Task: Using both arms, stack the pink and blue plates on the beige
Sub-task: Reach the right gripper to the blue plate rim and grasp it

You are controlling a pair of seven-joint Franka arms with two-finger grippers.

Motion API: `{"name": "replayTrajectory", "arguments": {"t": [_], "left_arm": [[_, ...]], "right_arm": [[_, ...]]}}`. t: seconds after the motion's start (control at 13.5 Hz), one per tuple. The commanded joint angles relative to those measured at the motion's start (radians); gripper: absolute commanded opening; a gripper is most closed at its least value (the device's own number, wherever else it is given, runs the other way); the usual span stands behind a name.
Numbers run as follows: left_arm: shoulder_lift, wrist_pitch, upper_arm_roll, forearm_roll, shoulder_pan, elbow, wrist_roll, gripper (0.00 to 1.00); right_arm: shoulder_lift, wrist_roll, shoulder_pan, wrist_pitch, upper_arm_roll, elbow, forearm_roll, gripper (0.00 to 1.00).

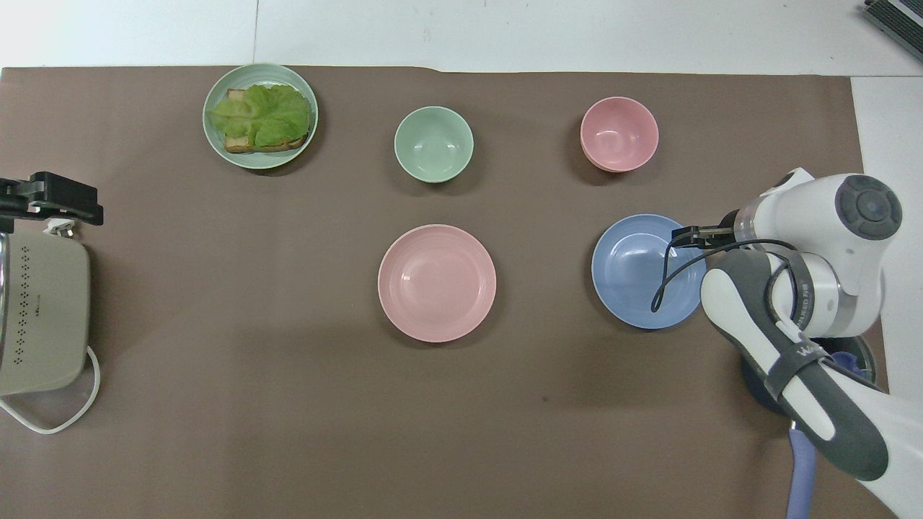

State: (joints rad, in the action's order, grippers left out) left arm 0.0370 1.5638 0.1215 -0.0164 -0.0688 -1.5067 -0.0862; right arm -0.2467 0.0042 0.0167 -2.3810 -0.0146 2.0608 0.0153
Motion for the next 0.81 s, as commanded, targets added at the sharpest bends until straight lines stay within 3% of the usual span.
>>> {"name": "replayTrajectory", "arguments": {"t": [0.0, 0.15, 0.37, 0.52, 0.59, 0.67, 0.74], "left_arm": [[-0.012, -0.005, 0.003, -0.017, -0.005, -0.015, 0.013, 1.00], [-0.011, -0.005, 0.003, -0.017, -0.005, -0.015, 0.013, 1.00], [-0.012, -0.005, 0.003, -0.017, -0.006, -0.017, 0.011, 1.00], [-0.012, -0.005, 0.003, -0.017, -0.006, -0.017, 0.013, 1.00], [-0.012, -0.005, 0.001, -0.017, -0.006, -0.017, 0.013, 1.00], [-0.012, -0.005, 0.001, -0.017, -0.002, -0.017, 0.013, 1.00], [-0.012, -0.005, 0.001, -0.017, 0.009, -0.017, 0.013, 1.00]], "right_arm": [[0.014, -0.094, 0.008, -0.015, 0.002, 0.038, 0.093, 0.95], [0.010, -0.139, 0.014, -0.017, 0.002, 0.048, 0.094, 0.81], [0.012, -0.141, 0.014, -0.010, 0.002, 0.052, 0.094, 0.49], [0.012, -0.147, 0.016, -0.006, 0.002, 0.065, 0.094, 0.48], [0.012, -0.147, 0.017, -0.007, 0.002, 0.065, 0.094, 0.38], [0.010, -0.147, 0.019, -0.010, 0.002, 0.061, 0.097, 0.11], [0.010, -0.147, 0.025, -0.010, 0.004, 0.055, 0.107, 0.00]]}}
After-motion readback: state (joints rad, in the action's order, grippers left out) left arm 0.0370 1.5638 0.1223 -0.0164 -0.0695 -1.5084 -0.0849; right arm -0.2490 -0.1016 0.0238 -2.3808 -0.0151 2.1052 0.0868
